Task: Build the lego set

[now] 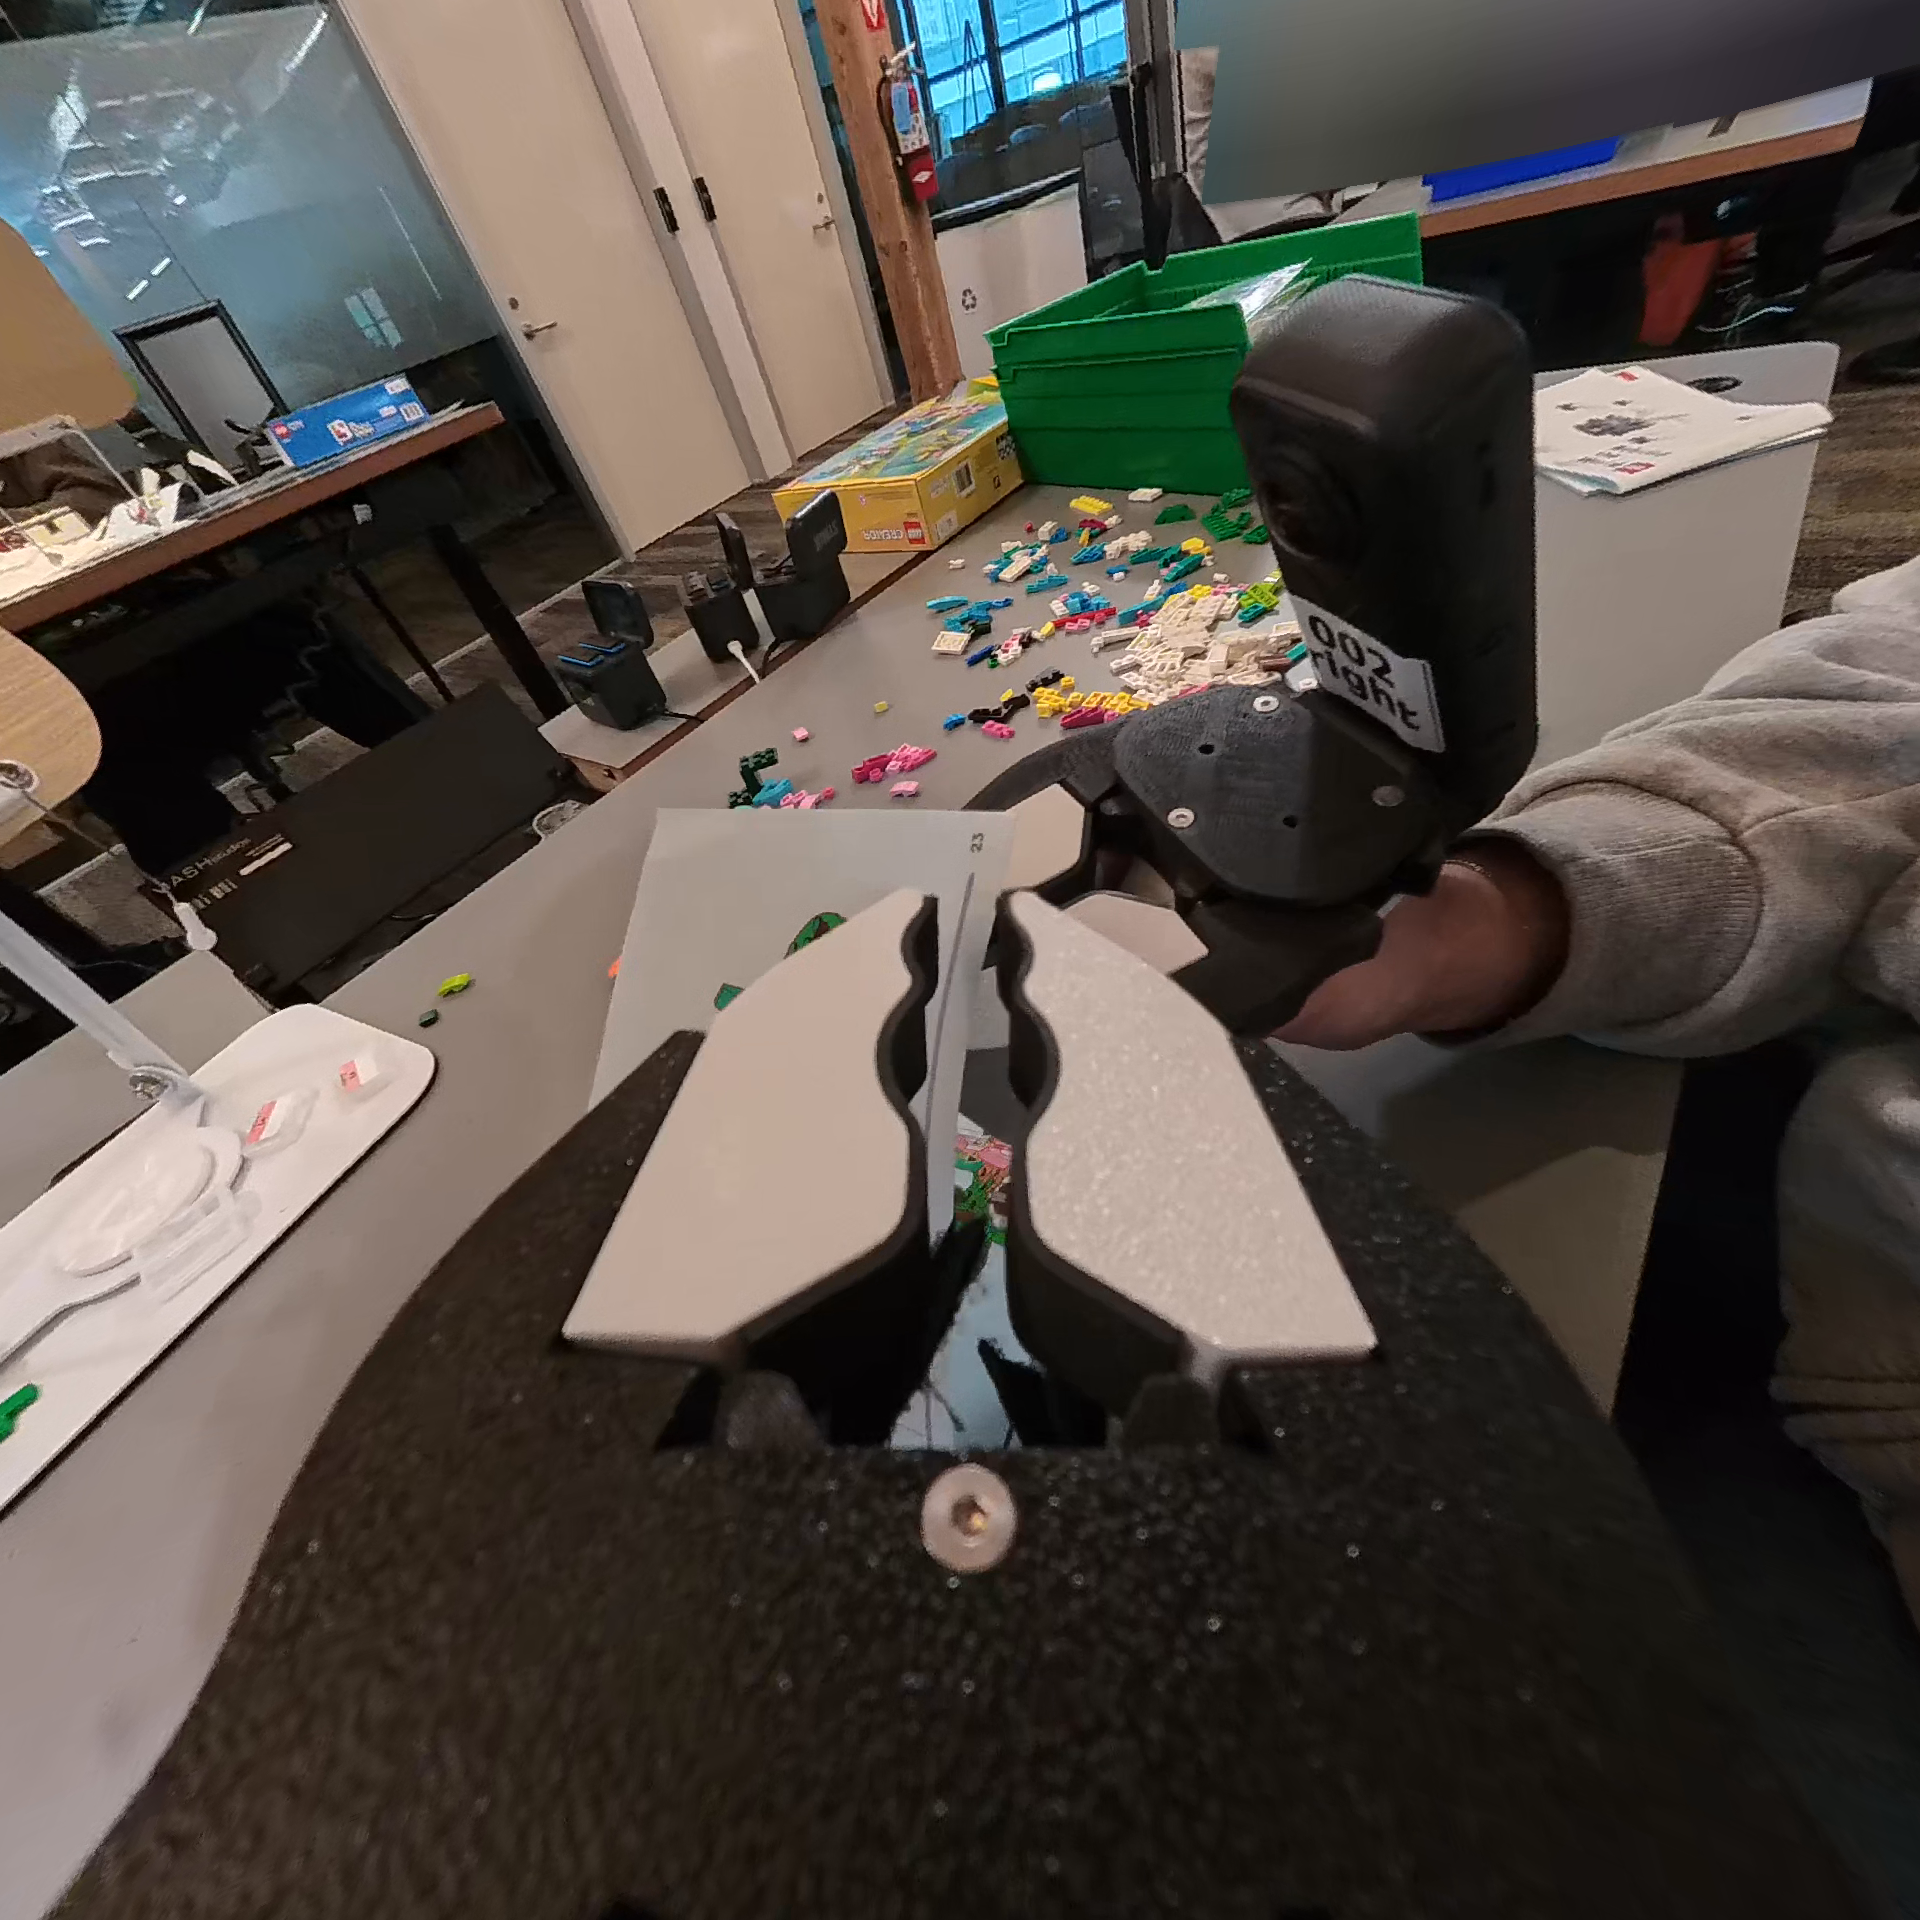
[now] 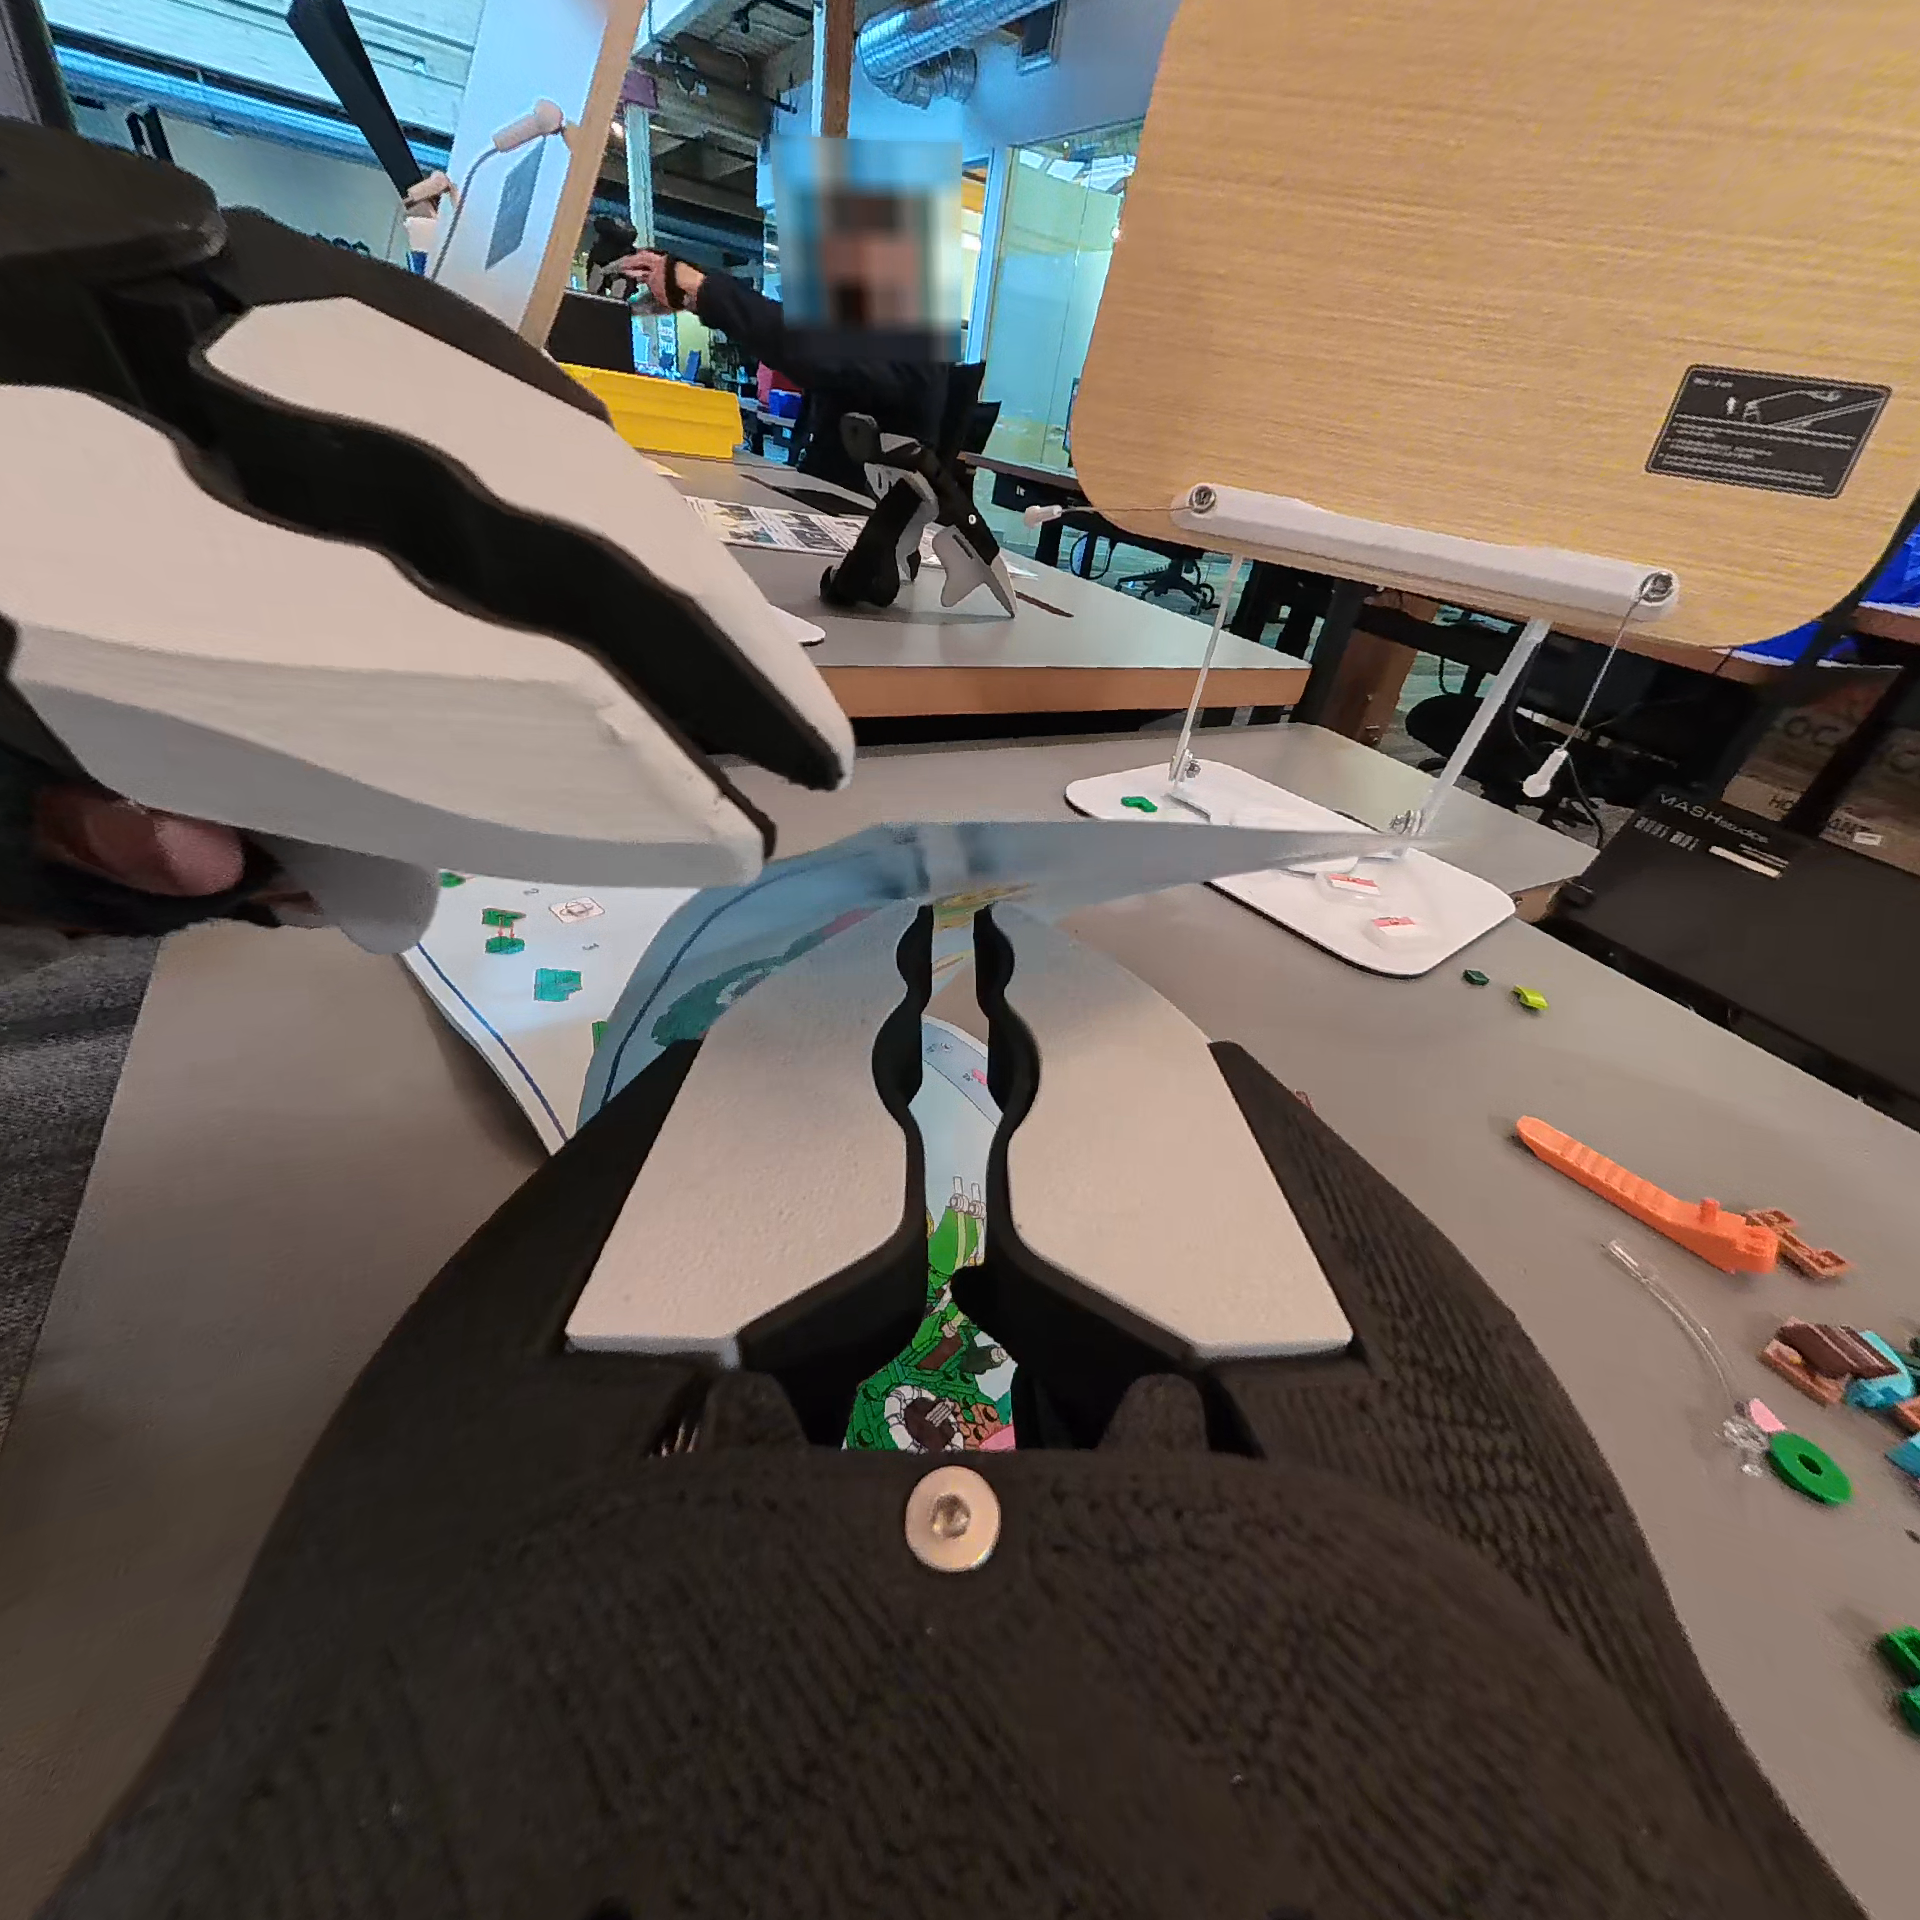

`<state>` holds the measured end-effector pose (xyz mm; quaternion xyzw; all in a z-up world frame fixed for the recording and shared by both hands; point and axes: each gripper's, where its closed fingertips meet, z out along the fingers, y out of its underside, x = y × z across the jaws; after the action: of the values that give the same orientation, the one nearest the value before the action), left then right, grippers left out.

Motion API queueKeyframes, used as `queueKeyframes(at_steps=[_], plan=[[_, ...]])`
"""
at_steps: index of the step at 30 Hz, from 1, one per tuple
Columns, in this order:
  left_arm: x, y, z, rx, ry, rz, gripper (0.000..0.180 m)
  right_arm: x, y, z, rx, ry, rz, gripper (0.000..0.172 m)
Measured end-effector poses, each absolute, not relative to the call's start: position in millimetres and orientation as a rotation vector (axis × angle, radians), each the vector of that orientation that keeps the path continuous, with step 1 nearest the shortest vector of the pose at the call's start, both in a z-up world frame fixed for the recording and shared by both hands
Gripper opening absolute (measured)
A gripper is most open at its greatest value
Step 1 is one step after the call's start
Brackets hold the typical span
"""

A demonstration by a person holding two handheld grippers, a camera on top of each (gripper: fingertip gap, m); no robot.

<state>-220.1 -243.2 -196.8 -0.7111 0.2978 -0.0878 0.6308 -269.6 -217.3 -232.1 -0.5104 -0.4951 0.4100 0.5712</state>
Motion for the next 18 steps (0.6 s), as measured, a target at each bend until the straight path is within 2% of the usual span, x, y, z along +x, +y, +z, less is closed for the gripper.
queueKeyframes(at_steps=[6,11,18], plan=[[-219.6,-242.9,-196.4,-1.626,0.677,-0.204,0.003,-269.7,-217.9,-232.2,-1.197,-1.165,0.965,0.005],[-220.4,-239.3,-195.3,-1.632,0.656,-0.175,0.033,-269.9,-218.7,-232.4,-1.195,-1.17,0.965,0.005],[-218.0,-237.6,-197.6,-1.635,0.672,-0.169,0.021,-270.3,-219.8,-232.4,-1.192,-1.175,0.968,0.005]])
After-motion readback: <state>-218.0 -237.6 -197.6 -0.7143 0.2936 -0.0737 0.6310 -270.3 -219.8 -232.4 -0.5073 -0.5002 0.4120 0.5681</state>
